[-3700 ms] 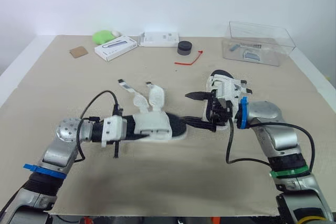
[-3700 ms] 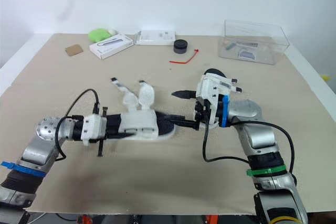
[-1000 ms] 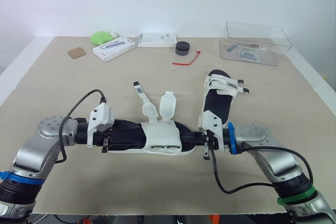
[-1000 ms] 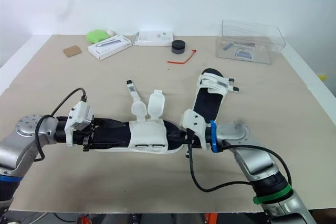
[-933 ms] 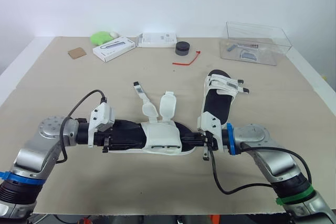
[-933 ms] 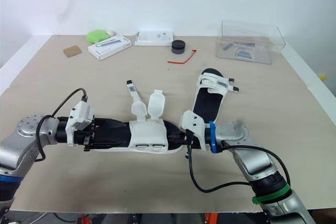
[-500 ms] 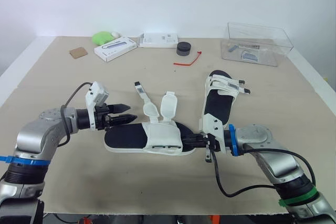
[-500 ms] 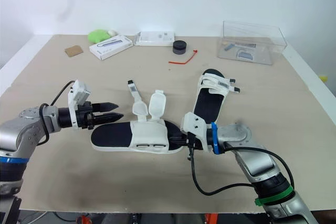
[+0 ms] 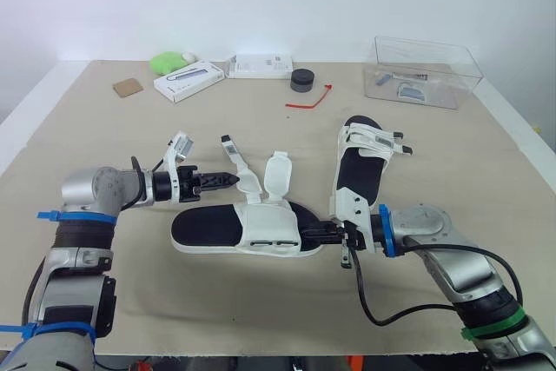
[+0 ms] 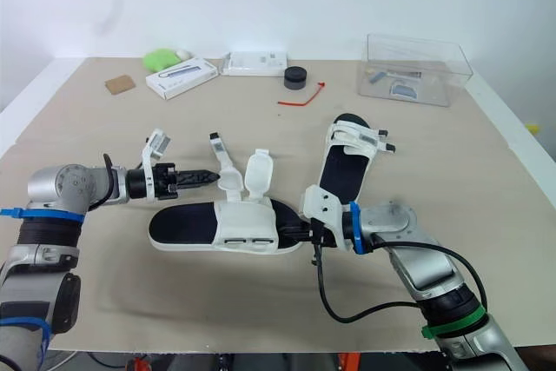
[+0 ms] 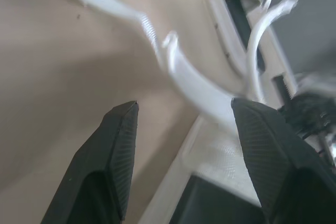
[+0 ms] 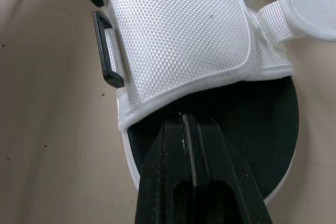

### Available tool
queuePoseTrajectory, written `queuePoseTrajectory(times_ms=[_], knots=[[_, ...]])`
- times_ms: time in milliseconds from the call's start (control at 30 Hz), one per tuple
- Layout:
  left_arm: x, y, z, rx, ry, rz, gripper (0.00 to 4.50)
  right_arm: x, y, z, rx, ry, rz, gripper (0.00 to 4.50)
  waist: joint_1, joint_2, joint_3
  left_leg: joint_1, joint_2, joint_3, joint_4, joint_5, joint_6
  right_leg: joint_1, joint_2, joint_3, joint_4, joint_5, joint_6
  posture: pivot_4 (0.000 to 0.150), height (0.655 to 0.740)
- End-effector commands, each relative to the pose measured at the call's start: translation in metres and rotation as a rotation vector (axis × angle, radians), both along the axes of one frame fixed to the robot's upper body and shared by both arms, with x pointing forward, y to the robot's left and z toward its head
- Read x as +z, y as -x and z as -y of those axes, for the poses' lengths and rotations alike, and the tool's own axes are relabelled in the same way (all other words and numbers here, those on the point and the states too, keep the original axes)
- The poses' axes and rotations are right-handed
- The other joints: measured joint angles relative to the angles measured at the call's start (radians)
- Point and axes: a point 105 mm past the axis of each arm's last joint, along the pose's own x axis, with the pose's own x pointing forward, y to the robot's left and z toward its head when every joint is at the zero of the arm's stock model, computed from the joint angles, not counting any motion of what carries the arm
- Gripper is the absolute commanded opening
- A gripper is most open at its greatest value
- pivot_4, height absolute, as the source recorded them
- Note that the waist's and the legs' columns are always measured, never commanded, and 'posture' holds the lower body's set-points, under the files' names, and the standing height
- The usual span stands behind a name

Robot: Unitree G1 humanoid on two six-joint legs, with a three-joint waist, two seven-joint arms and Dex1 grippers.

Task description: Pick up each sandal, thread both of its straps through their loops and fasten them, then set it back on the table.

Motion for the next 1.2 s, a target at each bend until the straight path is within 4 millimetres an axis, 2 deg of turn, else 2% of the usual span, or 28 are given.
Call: queuePoseTrajectory(times_ms=[33, 233, 467, 733, 867, 967, 1000, 1067, 1133, 1200], knots=[[0.014, -0.007, 0.002, 0.014, 0.074, -0.002, 2.91, 0.009, 0.001, 0.001, 0.009, -0.002, 0.042, 0.10, 0.000, 0.000, 0.000, 0.000, 0.000, 0.000, 0.000, 0.000, 0.000, 0.000, 0.000, 0.000, 0.000, 0.000, 0.000, 0.150, 0.7400], [0.004, -0.032, 0.012, 0.120, 0.157, -0.084, 2.91, 0.010, 0.002, -0.002, 0.011, -0.003, 0.050, 0.10, 0.000, 0.000, 0.000, 0.000, -0.001, 0.000, 0.000, 0.001, -0.001, 0.000, -0.001, 0.000, 0.000, 0.000, 0.000, 0.150, 0.7400], [0.003, -0.045, 0.027, 0.144, 0.197, -0.110, 2.91, 0.010, 0.002, -0.002, 0.014, 0.002, 0.055, 0.10, 0.000, 0.000, 0.000, 0.000, -0.002, 0.000, 0.000, 0.001, -0.002, 0.000, -0.001, 0.000, 0.000, 0.000, 0.000, 0.150, 0.7400], [-0.001, -0.066, 0.017, 0.270, 0.167, -0.069, 2.91, 0.011, 0.002, -0.004, 0.019, 0.000, 0.055, 0.10, 0.000, 0.000, 0.000, 0.000, -0.003, 0.000, 0.000, 0.001, -0.002, 0.000, -0.001, 0.000, 0.000, 0.001, 0.001, 0.150, 0.7400], [0.001, -0.069, 0.023, 0.263, 0.180, -0.041, 2.91, 0.010, 0.002, -0.004, 0.019, 0.003, 0.056, 0.10, 0.000, -0.001, 0.000, 0.000, -0.003, 0.000, 0.000, 0.001, -0.002, 0.000, -0.001, 0.000, 0.000, 0.001, 0.001, 0.150, 0.7400], [0.000, -0.068, 0.028, 0.244, 0.170, -0.025, 1.71, 0.010, 0.002, -0.003, 0.019, 0.007, 0.056, 0.00, 0.000, -0.001, 0.000, 0.000, -0.003, 0.000, 0.000, 0.001, -0.002, 0.000, -0.001, 0.000, 0.000, 0.001, 0.001, 0.150, 0.7400], [0.000, -0.068, 0.029, 0.236, 0.174, -0.023, 1.48, 0.010, 0.002, -0.003, 0.019, 0.008, 0.056, 0.00, 0.000, -0.001, 0.000, 0.000, -0.003, 0.000, 0.000, 0.001, -0.002, 0.000, -0.001, 0.000, 0.000, 0.001, 0.001, 0.150, 0.7400], [0.002, -0.067, 0.030, 0.218, 0.171, -0.005, 0.43, 0.010, 0.003, -0.003, 0.020, 0.011, 0.055, 0.00, 0.000, -0.001, 0.000, -0.001, -0.003, 0.000, 0.000, 0.001, -0.002, 0.000, -0.001, 0.000, 0.000, 0.001, 0.001, 0.150, 0.7400], [0.003, -0.065, 0.032, 0.186, 0.144, 0.029, 0.10, 0.009, 0.004, -0.003, 0.021, 0.013, 0.053, 0.00, 0.000, -0.001, 0.000, -0.001, -0.003, 0.000, 0.000, 0.001, -0.002, 0.000, -0.001, 0.000, 0.000, 0.001, 0.001, 0.150, 0.7400], [0.008, -0.065, 0.032, 0.152, 0.106, 0.106, 0.10, 0.009, 0.004, -0.003, 0.024, 0.015, 0.050, 0.00, 0.000, -0.001, 0.000, -0.001, -0.003, 0.000, 0.000, 0.001, -0.002, 0.000, -0.001, 0.000, 0.000, 0.001, 0.001, 0.150, 0.7400]])
